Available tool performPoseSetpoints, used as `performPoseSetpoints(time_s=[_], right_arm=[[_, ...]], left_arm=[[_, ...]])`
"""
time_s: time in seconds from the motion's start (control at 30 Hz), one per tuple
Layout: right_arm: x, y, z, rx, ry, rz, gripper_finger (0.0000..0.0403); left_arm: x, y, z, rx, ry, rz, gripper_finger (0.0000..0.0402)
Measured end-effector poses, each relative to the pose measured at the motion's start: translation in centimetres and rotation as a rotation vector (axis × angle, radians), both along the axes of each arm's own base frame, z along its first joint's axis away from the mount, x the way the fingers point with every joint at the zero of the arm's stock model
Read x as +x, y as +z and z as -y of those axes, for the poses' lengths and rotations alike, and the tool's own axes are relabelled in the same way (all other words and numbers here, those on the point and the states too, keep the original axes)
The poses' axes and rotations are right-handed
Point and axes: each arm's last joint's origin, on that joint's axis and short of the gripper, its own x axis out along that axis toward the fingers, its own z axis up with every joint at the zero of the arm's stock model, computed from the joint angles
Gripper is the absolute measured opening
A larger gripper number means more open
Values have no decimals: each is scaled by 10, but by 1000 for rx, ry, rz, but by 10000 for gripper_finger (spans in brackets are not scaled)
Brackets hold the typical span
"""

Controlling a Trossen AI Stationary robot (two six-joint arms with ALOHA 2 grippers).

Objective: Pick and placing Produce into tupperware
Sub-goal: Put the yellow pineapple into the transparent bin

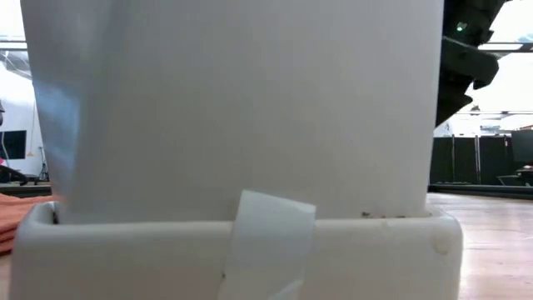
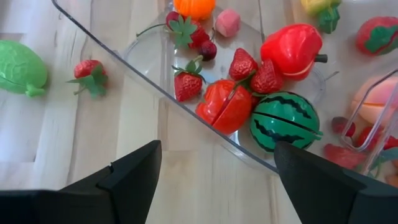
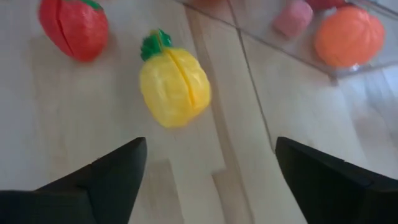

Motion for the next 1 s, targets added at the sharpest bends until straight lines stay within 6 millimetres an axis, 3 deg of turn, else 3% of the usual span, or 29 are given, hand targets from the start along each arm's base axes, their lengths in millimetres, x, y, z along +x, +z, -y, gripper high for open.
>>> performPoseSetpoints(time_s=[0.33,0.63,1.0], right_arm=[[4,-28,-3,68,95,172,370],[18,-58,-2,34,110,139,370],[27,-65,1,15,87,125,361]], left_arm=[[-1,-1,0,-3,2,-9,297],[-2,-1,-1,-3,0,-20,297],[-5,-3,0,-16,-2,-57,297]])
